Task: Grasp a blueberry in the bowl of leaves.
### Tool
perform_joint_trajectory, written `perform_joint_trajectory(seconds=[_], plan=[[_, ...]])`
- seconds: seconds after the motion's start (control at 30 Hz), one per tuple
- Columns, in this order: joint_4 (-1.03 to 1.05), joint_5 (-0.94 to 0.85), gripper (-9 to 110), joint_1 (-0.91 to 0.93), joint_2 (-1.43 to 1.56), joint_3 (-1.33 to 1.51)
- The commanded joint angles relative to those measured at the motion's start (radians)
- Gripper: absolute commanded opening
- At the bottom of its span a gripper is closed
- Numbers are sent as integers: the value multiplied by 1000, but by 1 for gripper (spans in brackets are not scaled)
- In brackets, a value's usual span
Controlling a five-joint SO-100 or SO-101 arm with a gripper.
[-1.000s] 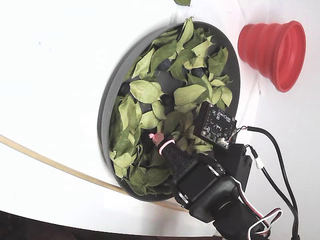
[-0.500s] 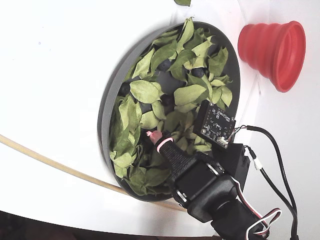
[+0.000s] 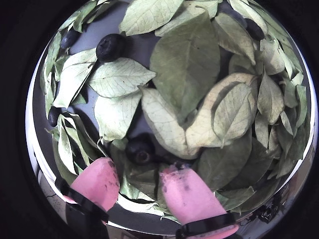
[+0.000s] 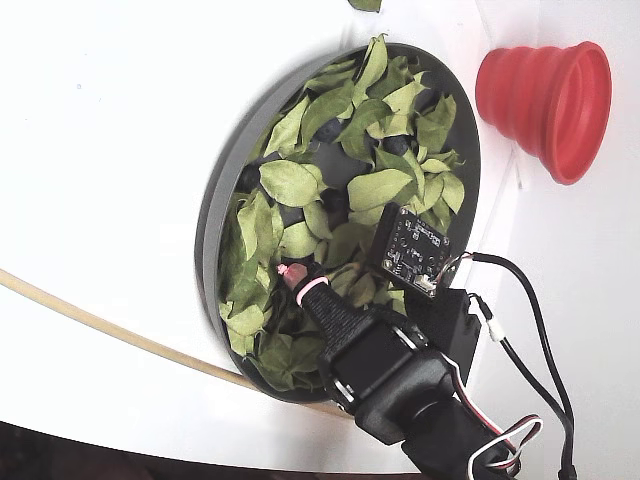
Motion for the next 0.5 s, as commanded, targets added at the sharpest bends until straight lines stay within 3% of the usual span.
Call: perform_joint_trajectory(seconds=[0.0,0.47], plan=[[-26,8,16,-9,2,-37],[-61,35,17,-8,-52,-74]])
